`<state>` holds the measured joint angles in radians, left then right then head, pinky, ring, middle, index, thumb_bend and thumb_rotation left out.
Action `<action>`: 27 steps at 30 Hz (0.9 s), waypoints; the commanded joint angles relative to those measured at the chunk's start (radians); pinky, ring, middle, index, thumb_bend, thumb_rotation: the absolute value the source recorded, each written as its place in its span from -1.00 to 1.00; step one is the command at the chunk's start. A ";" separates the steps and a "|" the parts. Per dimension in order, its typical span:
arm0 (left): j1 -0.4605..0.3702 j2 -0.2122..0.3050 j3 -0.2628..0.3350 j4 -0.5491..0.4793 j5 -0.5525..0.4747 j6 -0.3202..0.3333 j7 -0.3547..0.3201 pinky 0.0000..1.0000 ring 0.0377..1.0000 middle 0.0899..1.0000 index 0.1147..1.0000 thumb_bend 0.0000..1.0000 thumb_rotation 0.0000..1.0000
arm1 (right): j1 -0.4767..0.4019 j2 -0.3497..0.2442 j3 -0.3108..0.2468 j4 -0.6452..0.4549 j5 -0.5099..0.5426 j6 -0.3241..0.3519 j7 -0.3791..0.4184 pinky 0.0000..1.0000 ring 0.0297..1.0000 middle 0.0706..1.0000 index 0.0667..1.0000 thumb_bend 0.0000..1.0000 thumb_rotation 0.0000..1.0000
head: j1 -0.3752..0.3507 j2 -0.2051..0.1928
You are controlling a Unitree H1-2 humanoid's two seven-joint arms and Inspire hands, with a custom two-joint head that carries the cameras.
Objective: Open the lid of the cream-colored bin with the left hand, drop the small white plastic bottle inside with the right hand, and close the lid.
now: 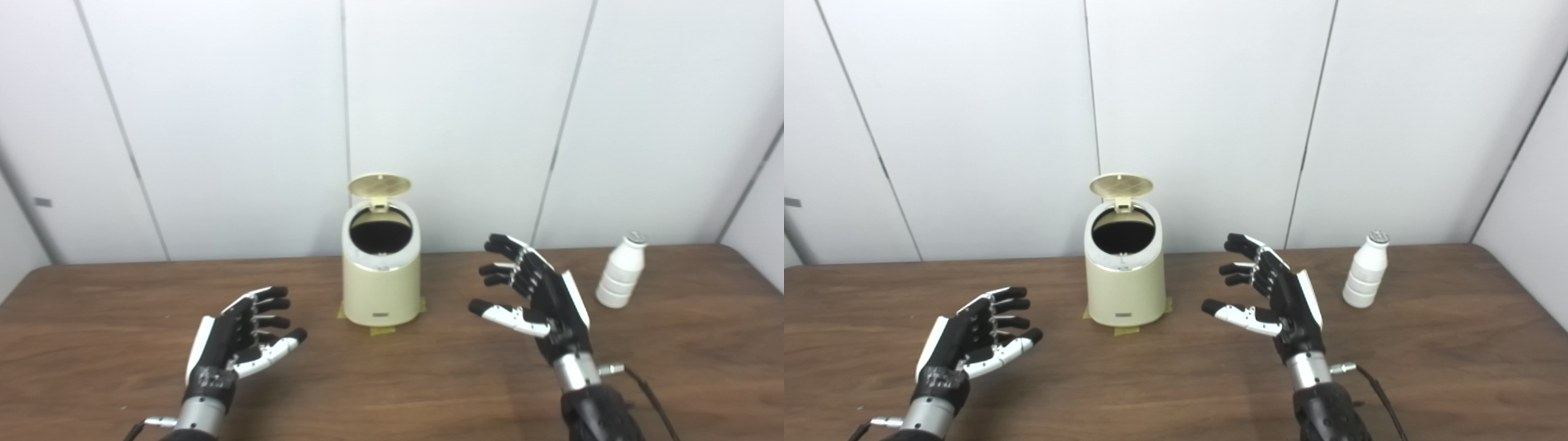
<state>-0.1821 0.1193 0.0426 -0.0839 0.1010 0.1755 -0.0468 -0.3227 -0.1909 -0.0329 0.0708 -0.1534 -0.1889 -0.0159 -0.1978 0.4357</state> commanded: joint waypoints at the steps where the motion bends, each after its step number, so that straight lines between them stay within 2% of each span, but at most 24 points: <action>1: -0.037 0.019 0.004 -0.013 0.008 -0.043 0.013 0.29 0.30 0.37 0.41 0.38 -0.82 | -0.094 -0.048 -0.001 -0.072 -0.085 -0.001 -0.009 0.05 0.27 0.55 0.51 0.62 -0.65 | -0.020 -0.007; 5: -0.043 0.040 0.018 0.002 -0.004 -0.054 0.010 0.28 0.32 0.38 0.43 0.36 -0.84 | -0.174 -0.139 -0.009 -0.165 -0.163 0.165 0.032 0.07 0.33 0.55 0.50 0.66 -0.66 | -0.116 -0.041; 8: -0.046 0.047 0.026 0.003 -0.009 -0.041 0.010 0.28 0.35 0.40 0.45 0.28 -0.93 | -0.225 -0.219 -0.035 -0.157 -0.172 0.226 0.060 0.09 0.36 0.59 0.54 0.68 -0.65 | -0.176 -0.068; 11: -0.054 0.057 0.031 0.024 -0.011 -0.050 0.010 0.26 0.37 0.42 0.46 0.24 -0.99 | -0.259 -0.287 -0.076 -0.103 -0.140 0.242 0.075 0.18 0.50 0.72 0.59 0.72 -0.51 | -0.216 -0.087; 14: -0.066 0.063 0.033 0.042 -0.005 -0.042 0.015 0.26 0.36 0.40 0.43 0.24 -0.98 | -0.282 -0.329 -0.112 -0.071 -0.104 0.251 0.087 0.23 0.52 0.68 0.60 0.74 -0.47 | -0.239 -0.098; 16: -0.072 0.067 0.035 0.055 -0.010 -0.041 0.013 0.27 0.35 0.40 0.42 0.24 -0.94 | -0.284 -0.345 -0.130 -0.069 -0.090 0.272 0.090 0.24 0.51 0.65 0.60 0.74 -0.46 | -0.245 -0.102; 18: -0.077 0.071 0.036 0.069 -0.017 -0.053 0.008 0.21 0.32 0.38 0.42 0.25 -0.98 | -0.280 -0.360 -0.146 -0.067 -0.081 0.290 0.088 0.27 0.54 0.66 0.61 0.65 -0.51 | -0.250 -0.106; 20: -0.078 0.075 0.034 0.080 -0.019 -0.087 0.006 0.15 0.28 0.36 0.40 0.25 -1.00 | -0.271 -0.381 -0.156 -0.057 -0.086 0.301 0.087 0.32 0.58 0.67 0.61 0.61 -0.55 | -0.263 -0.108; 23: -0.079 0.075 0.035 0.085 -0.019 -0.103 0.009 0.11 0.24 0.34 0.38 0.26 -1.00 | -0.265 -0.397 -0.161 -0.033 -0.081 0.311 0.089 0.42 0.66 0.70 0.64 0.62 -0.53 | -0.276 -0.109; 26: -0.081 0.076 0.037 0.089 -0.014 -0.109 0.014 0.09 0.26 0.35 0.38 0.26 -0.99 | -0.247 -0.404 -0.170 -0.001 -0.061 0.337 0.096 0.38 0.67 0.75 0.69 0.65 -0.51 | -0.280 -0.111; 27: -0.081 0.078 0.037 0.089 -0.011 -0.109 0.015 0.08 0.26 0.34 0.38 0.25 -1.00 | -0.239 -0.404 -0.176 0.012 -0.049 0.349 0.099 0.42 0.70 0.78 0.73 0.64 -0.51 | -0.280 -0.110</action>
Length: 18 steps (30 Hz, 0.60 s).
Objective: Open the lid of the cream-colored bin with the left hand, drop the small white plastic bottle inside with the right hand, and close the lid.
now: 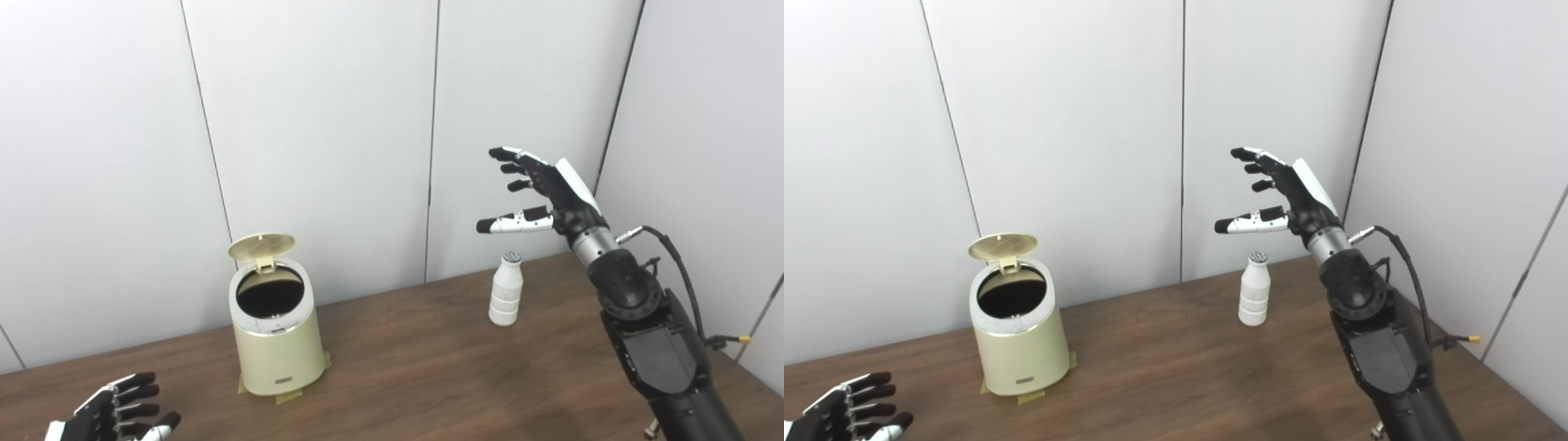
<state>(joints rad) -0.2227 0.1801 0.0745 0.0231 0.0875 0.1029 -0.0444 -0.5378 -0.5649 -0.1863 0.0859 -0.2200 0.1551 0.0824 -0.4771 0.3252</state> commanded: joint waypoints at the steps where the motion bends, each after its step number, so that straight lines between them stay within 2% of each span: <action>1: -0.039 0.019 0.004 -0.019 0.006 -0.037 0.013 0.08 0.25 0.34 0.37 0.25 -0.99 | -0.016 -0.033 -0.025 0.010 0.026 0.013 0.003 0.44 0.72 0.81 0.76 0.65 -0.49 | -0.001 0.001; 9: -0.040 0.028 0.005 -0.019 0.007 -0.033 0.008 0.04 0.22 0.31 0.35 0.27 -1.00 | 0.036 -0.044 -0.036 0.072 0.124 0.052 0.063 0.75 0.88 0.95 0.94 0.86 -0.41 | 0.001 0.013; 10: -0.040 0.029 0.005 -0.019 0.008 -0.031 0.008 0.04 0.21 0.31 0.35 0.27 -1.00 | 0.044 -0.042 -0.035 0.080 0.131 0.047 0.066 0.76 0.88 0.95 0.95 0.86 -0.41 | -0.001 0.014; 13: -0.041 0.031 0.005 -0.017 0.006 -0.032 0.006 0.03 0.21 0.31 0.35 0.28 -0.96 | 0.060 -0.031 -0.037 0.095 0.154 0.055 0.070 0.83 0.92 0.97 0.99 0.69 -0.56 | -0.002 0.017; 18: -0.041 0.034 0.005 -0.019 0.006 -0.026 0.003 0.02 0.20 0.30 0.33 0.31 -0.91 | 0.080 -0.006 -0.030 0.138 0.155 0.038 0.042 0.71 0.87 0.97 1.00 0.68 -0.57 | -0.003 0.024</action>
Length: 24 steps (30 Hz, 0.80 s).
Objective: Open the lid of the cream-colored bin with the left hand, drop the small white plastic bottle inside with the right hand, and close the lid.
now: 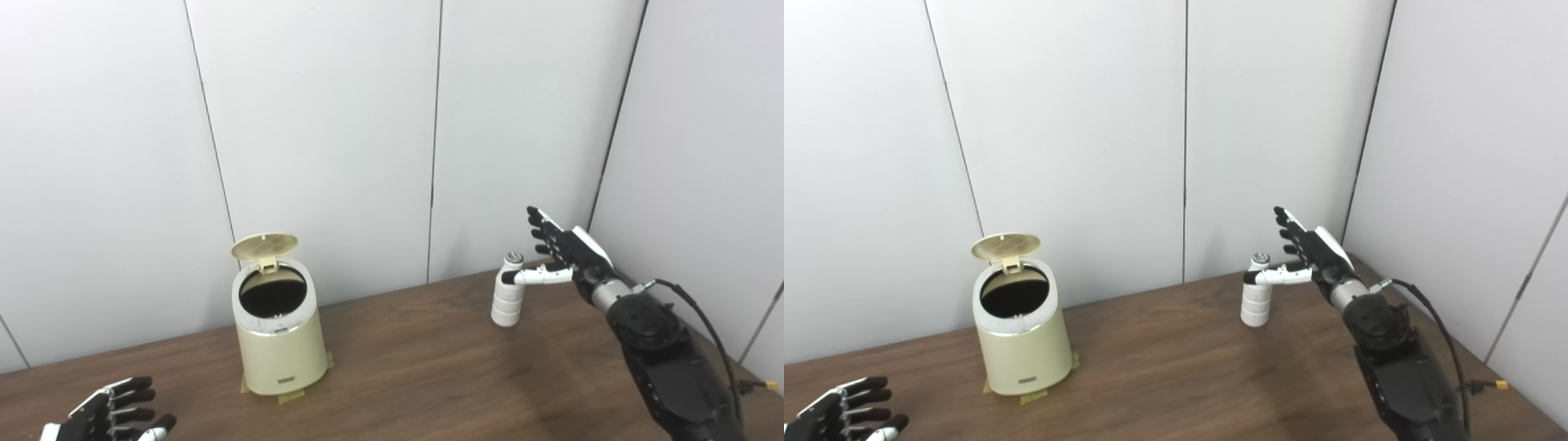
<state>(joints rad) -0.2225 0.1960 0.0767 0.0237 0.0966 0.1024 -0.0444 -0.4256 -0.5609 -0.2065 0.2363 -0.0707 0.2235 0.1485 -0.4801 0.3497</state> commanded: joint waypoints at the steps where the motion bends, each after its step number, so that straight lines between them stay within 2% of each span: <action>1: -0.041 0.018 0.003 -0.022 -0.003 -0.023 0.002 0.03 0.20 0.30 0.32 0.31 -0.91 | -0.030 -0.005 -0.010 -0.006 0.005 -0.034 -0.030 0.70 0.87 0.98 1.00 0.68 -0.57 | 0.000 0.001; 7: -0.037 0.019 0.000 -0.040 -0.005 -0.009 -0.002 0.01 0.19 0.28 0.33 0.30 -0.93 | -0.031 0.024 -0.010 0.069 0.007 -0.081 -0.064 0.76 0.88 0.97 0.99 0.56 -0.69 | 0.000 0.006; 12: -0.036 0.018 0.001 -0.045 -0.006 0.000 -0.002 0.01 0.19 0.29 0.34 0.30 -0.96 | -0.040 0.051 -0.024 0.152 0.028 -0.158 -0.090 0.76 0.88 0.95 0.94 0.65 -0.65 | -0.001 0.010; 19: -0.036 0.016 0.001 -0.053 -0.014 0.012 -0.006 0.05 0.21 0.30 0.33 0.31 -0.96 | -0.053 0.081 -0.027 0.218 0.027 -0.202 -0.151 0.69 0.74 0.79 0.80 0.72 -0.64 | 0.003 0.012; 22: -0.034 0.017 -0.001 -0.056 -0.017 0.010 -0.009 0.03 0.20 0.29 0.33 0.30 -0.98 | -0.065 0.096 -0.032 0.248 0.029 -0.216 -0.182 0.56 0.59 0.70 0.73 0.66 -0.77 | 0.005 0.015; 24: -0.033 0.014 -0.001 -0.061 -0.021 0.013 -0.009 0.03 0.18 0.28 0.32 0.30 -1.00 | -0.070 0.100 -0.029 0.262 0.019 -0.230 -0.206 0.52 0.57 0.66 0.69 0.65 -0.82 | 0.008 0.017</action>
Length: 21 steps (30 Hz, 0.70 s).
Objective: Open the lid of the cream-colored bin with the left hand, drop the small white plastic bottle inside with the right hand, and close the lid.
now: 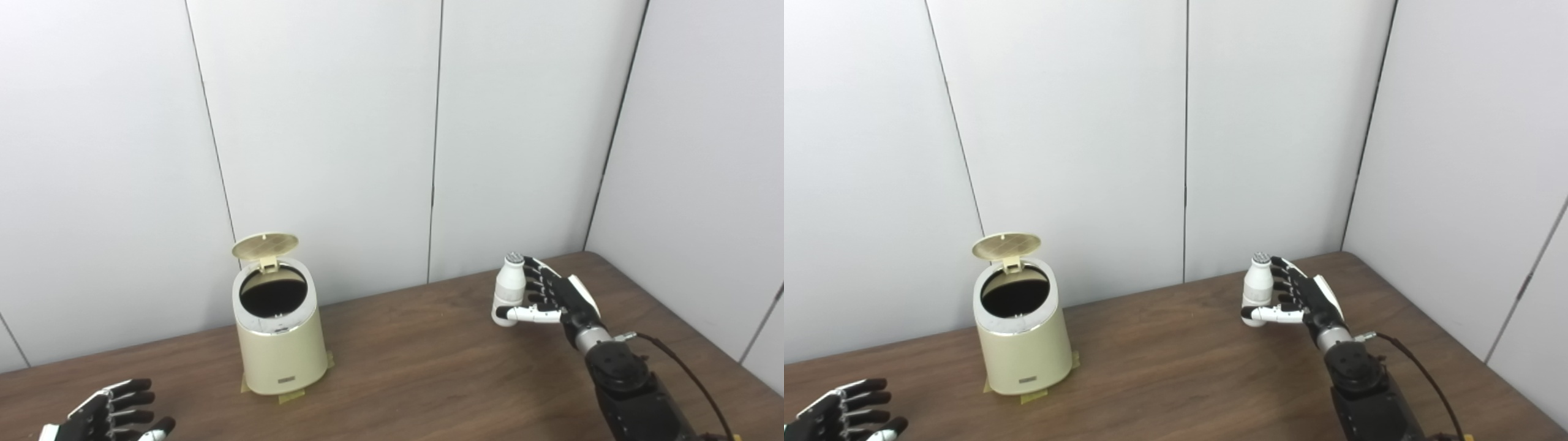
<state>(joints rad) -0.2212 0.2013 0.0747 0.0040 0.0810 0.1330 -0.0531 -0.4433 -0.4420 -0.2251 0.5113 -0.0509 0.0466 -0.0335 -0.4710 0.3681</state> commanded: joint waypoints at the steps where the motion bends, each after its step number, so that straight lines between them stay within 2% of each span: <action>1: -0.033 0.009 -0.001 -0.044 -0.002 -0.014 0.001 0.04 0.18 0.27 0.32 0.30 -1.00 | -0.056 -0.016 -0.007 -0.001 -0.006 -0.063 -0.038 0.50 0.55 0.64 0.67 0.64 -0.84 | 0.000 0.000; 10: -0.027 0.013 -0.011 -0.068 0.003 0.002 -0.001 0.12 0.21 0.28 0.33 0.30 -1.00 | -0.104 0.004 0.023 0.099 -0.052 -0.131 -0.135 0.37 0.48 0.51 0.54 0.55 -0.94 | 0.009 0.007; 11: -0.027 0.014 -0.013 -0.069 0.005 0.002 0.000 0.11 0.21 0.28 0.33 0.29 -1.00 | -0.114 0.012 0.020 0.118 -0.053 -0.146 -0.158 0.29 0.41 0.45 0.50 0.54 -0.97 | 0.009 0.007; 12: -0.028 0.014 -0.014 -0.071 0.007 0.004 0.000 0.11 0.22 0.29 0.33 0.30 -1.00 | -0.125 0.021 0.013 0.139 -0.045 -0.166 -0.174 0.13 0.27 0.35 0.44 0.50 -0.99 | 0.009 0.007; 13: -0.027 0.015 -0.014 -0.075 0.005 0.006 -0.001 0.11 0.22 0.29 0.33 0.30 -1.00 | -0.134 0.027 0.008 0.158 -0.040 -0.186 -0.190 -0.04 0.10 0.11 0.22 0.28 -0.99 | 0.012 0.012; 14: -0.026 0.015 -0.014 -0.078 0.004 0.009 -0.002 0.11 0.22 0.29 0.34 0.30 -1.00 | -0.140 0.031 0.005 0.172 -0.037 -0.202 -0.200 -0.19 -0.11 0.00 0.12 0.12 -1.00 | 0.014 0.014; 15: -0.025 0.013 -0.013 -0.085 0.002 0.017 -0.001 0.11 0.22 0.29 0.34 0.30 -1.00 | -0.144 0.029 0.012 0.187 -0.049 -0.221 -0.215 -0.24 -0.19 -0.03 0.08 0.07 -1.00 | 0.015 0.015; 17: -0.023 0.011 -0.013 -0.094 0.002 0.031 0.000 0.16 0.25 0.30 0.34 0.29 -1.00 | -0.148 0.024 0.025 0.206 -0.073 -0.244 -0.237 -0.33 -0.26 -0.10 0.03 0.03 -1.00 | 0.015 0.016; 21: -0.025 0.016 -0.021 -0.101 0.006 0.050 -0.006 0.22 0.33 0.35 0.35 0.24 -1.00 | -0.148 0.022 0.041 0.211 -0.096 -0.251 -0.271 -0.33 -0.27 -0.11 -0.01 0.03 -1.00 | 0.022 0.020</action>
<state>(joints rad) -0.2136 0.2040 0.0572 -0.0558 0.0814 0.1873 -0.0545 -0.5408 -0.3879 -0.1802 0.7373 -0.1371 -0.1628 -0.2786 -0.4480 0.3881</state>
